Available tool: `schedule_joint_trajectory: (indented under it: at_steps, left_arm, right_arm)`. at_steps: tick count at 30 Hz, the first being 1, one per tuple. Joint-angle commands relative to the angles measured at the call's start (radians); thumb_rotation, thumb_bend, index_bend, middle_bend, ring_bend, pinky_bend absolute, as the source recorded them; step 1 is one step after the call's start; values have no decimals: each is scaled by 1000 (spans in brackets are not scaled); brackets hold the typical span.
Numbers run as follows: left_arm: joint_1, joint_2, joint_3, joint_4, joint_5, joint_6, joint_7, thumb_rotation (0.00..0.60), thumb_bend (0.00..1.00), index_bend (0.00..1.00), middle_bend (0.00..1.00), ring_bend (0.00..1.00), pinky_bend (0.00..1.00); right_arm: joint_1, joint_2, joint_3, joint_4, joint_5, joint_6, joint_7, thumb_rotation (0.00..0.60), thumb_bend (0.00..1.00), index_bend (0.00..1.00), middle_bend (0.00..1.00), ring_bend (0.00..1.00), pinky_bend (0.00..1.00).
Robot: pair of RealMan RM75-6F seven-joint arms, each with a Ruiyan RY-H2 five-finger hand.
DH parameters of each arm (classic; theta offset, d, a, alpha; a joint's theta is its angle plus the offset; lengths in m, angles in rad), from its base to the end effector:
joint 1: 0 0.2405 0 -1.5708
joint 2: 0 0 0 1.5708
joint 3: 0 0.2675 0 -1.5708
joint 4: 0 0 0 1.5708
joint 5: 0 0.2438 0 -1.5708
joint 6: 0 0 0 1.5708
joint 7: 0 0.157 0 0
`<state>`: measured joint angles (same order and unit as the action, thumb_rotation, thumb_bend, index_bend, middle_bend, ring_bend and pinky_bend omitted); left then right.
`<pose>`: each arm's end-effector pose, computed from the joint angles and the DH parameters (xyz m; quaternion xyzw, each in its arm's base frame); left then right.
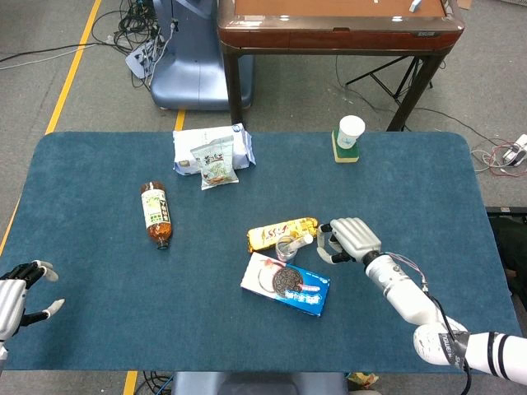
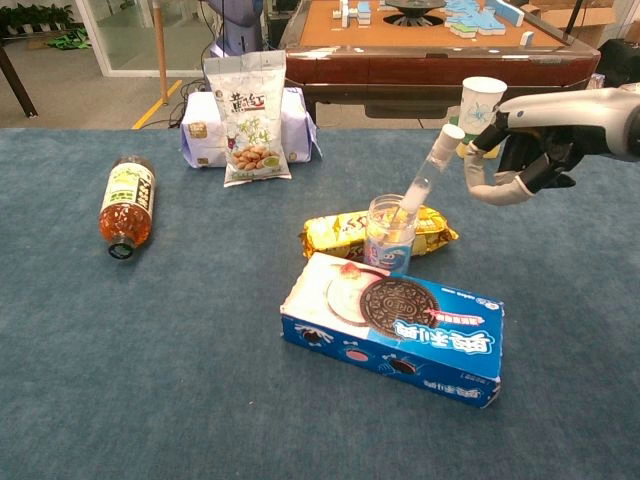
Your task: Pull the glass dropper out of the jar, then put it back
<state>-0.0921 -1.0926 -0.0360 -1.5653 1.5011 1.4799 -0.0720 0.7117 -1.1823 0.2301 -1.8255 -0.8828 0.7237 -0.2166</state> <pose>-0.3477 0.1980 0.1453 -0.5967 -0.3901 -0.3866 0.5851 -0.1598 -0.3515 0.0183 0.7112 -0.5229 0.3210 0.3432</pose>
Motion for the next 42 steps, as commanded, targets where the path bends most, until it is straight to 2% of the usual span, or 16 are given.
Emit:
schedule_joint_trajectory:
  at_steps: [1, 12, 31, 42]
  left_arm:
    - [1, 0, 0, 1, 0, 0, -1, 600, 170, 455, 352, 303, 441]
    - [6, 5, -1, -1, 2, 10, -9, 600, 170, 455, 352, 304, 441]
    - [10, 7, -2, 0, 8, 19, -17, 600, 170, 455, 352, 304, 441]
    - [10, 6, -3, 0, 7, 18, -13, 600, 170, 455, 352, 304, 441]
  right_arm:
    - [10, 1, 3, -1, -3, -12, 23, 600, 861, 571, 972, 819, 825]
    - [37, -22, 11, 7, -32, -36, 138, 600, 861, 571, 973, 820, 825]
    - [84, -80, 10, 42, -57, -8, 198, 600, 861, 571, 973, 820, 826]
    - [63, -26, 3, 7, -87, 39, 215, 600, 861, 571, 973, 820, 826]
